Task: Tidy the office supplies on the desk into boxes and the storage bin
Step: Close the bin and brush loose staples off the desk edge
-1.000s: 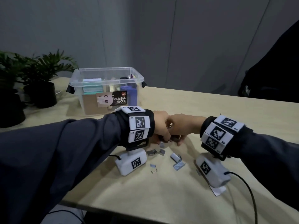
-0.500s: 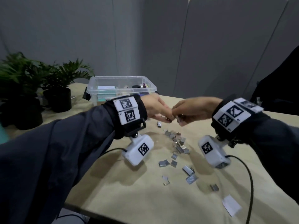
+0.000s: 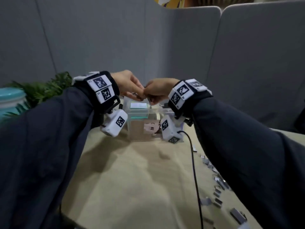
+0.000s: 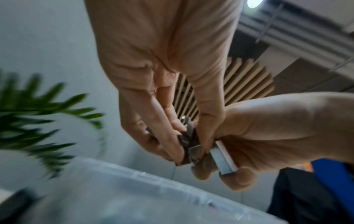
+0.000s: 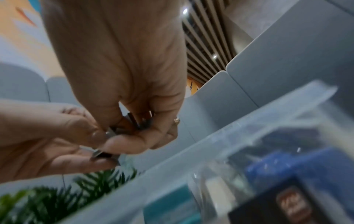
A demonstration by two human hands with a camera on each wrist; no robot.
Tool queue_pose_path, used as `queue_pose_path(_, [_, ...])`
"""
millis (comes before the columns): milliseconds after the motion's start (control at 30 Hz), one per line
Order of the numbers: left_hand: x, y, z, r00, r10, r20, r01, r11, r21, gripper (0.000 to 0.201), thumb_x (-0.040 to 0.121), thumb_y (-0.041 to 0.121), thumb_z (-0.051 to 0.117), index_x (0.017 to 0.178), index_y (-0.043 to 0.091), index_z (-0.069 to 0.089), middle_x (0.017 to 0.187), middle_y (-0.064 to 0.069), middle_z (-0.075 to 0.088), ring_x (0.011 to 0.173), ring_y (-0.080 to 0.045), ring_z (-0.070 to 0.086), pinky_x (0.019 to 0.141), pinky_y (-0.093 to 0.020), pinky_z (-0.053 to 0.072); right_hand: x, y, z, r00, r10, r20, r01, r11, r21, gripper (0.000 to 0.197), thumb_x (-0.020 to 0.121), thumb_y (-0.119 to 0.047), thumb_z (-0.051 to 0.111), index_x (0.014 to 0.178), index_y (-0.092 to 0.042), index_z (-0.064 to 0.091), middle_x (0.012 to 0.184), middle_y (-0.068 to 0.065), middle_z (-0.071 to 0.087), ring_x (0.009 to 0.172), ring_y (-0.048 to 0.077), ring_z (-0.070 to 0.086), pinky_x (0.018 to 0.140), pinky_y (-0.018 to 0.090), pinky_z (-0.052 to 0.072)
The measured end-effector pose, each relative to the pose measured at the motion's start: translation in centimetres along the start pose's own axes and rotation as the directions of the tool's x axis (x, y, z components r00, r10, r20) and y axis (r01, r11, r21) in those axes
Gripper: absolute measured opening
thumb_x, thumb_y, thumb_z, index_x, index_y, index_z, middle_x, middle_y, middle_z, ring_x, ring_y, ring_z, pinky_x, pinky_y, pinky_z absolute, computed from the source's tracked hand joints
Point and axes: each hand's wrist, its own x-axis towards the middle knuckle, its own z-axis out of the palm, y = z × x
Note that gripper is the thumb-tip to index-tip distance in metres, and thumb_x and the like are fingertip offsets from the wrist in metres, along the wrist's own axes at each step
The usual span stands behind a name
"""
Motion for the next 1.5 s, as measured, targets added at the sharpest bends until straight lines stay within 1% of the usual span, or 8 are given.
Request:
queue_pose_path(267, [2.8,-3.0,-0.2,0.997,-0.023,0.071,-0.013,0.885,0.466,0.011,0.080,-0.003,0.068,0.090,0.002,0.070,0.080,-0.006,0.065,0.066,-0.012,0.060,0.061,-0.014,0.054,4.0,0.7,2.5,0.993,0.044,0.106,-0.021,0.978,-0.207,0.023,0.095,-0.013,0.058,0.077,-0.021,0.047,0.079,-0.001,0.047,0.067,0.012,0.043,0.064,0.025,0.039])
queue_pose_path(400, [3.1,-2.4,-0.5,0.986,-0.084,0.147,-0.017,0.814,0.581,0.022,0.080,0.005,0.072,0.101,0.002,0.071,0.092,-0.011,0.071,0.078,-0.016,0.063,0.085,-0.031,0.054,4.1,1.3,1.9,0.978,0.084,0.192,-0.067,0.993,-0.094,0.019,0.098,-0.011,0.053,0.080,-0.013,0.058,0.074,0.003,0.065,0.061,0.015,0.064,0.054,0.025,0.053])
queue_pose_path(567, [2.8,-2.5,-0.3,0.982,-0.076,0.173,-0.031,0.838,0.545,0.019,0.084,0.006,0.071,0.103,0.007,0.073,0.094,-0.011,0.071,0.075,-0.016,0.064,0.078,-0.027,0.057,3.0,1.1,0.5,0.951,0.155,0.268,-0.128,0.985,-0.117,0.022,0.100,-0.009,0.044,0.106,0.000,0.064,0.112,0.017,0.064,0.094,0.029,0.062,0.104,0.041,0.044])
queue_pose_path(867, [0.7,0.7,5.0,0.932,0.326,-0.156,-0.238,0.878,0.416,0.013,0.091,0.003,0.059,0.094,-0.002,0.071,0.084,-0.012,0.070,0.079,-0.022,0.068,0.063,-0.030,0.061,-5.6,4.1,-6.1,0.998,0.008,-0.066,-0.024,0.970,-0.243,0.017,0.098,-0.015,0.056,0.104,-0.004,0.067,0.096,0.013,0.074,0.082,0.020,0.075,0.067,0.031,0.061])
queue_pose_path(1000, [-1.0,2.2,11.4,0.860,0.510,-0.012,-0.440,0.754,0.487,0.023,0.087,0.004,0.051,0.087,0.006,0.074,0.078,-0.004,0.068,0.080,-0.017,0.065,0.078,-0.027,0.052,-10.0,8.2,-7.4,0.976,0.218,-0.019,-0.207,0.894,-0.397,0.017,0.098,-0.017,0.058,0.101,-0.002,0.065,0.094,0.017,0.073,0.079,0.025,0.075,0.062,0.033,0.061])
queue_pose_path(1133, [-0.4,0.7,17.9,0.879,0.249,0.407,-0.469,0.610,0.639,0.025,0.095,0.012,0.047,0.100,0.000,0.068,0.102,-0.014,0.070,0.095,-0.028,0.063,0.082,-0.030,0.048,-14.6,12.8,-6.2,0.918,0.387,0.086,-0.309,0.835,-0.456,0.017,0.096,-0.017,0.062,0.105,-0.003,0.061,0.096,0.015,0.069,0.079,0.025,0.075,0.062,0.036,0.062])
queue_pose_path(1267, [-0.4,-0.7,21.5,0.880,0.010,0.475,-0.439,0.402,0.804,0.044,0.104,0.030,0.038,0.125,-0.005,0.051,0.133,-0.020,0.052,0.120,-0.033,0.051,0.097,-0.034,0.041,-19.3,15.9,-3.9,0.787,0.558,0.263,-0.332,0.743,-0.581,0.051,0.073,-0.022,0.087,0.111,-0.009,0.056,0.099,0.015,0.074,0.088,0.027,0.074,0.077,0.042,0.061])
queue_pose_path(1500, [-1.3,-0.6,23.0,0.773,-0.179,0.609,-0.453,0.517,0.726,0.065,0.095,0.063,0.032,0.102,0.004,0.059,0.111,-0.014,0.062,0.102,-0.029,0.057,0.096,-0.037,0.042,-25.5,16.4,-0.1,0.678,0.648,0.346,-0.333,0.690,-0.642,0.077,0.063,-0.030,0.092,0.117,-0.019,0.038,0.092,0.011,0.076,0.075,0.023,0.075,0.069,0.028,0.059])
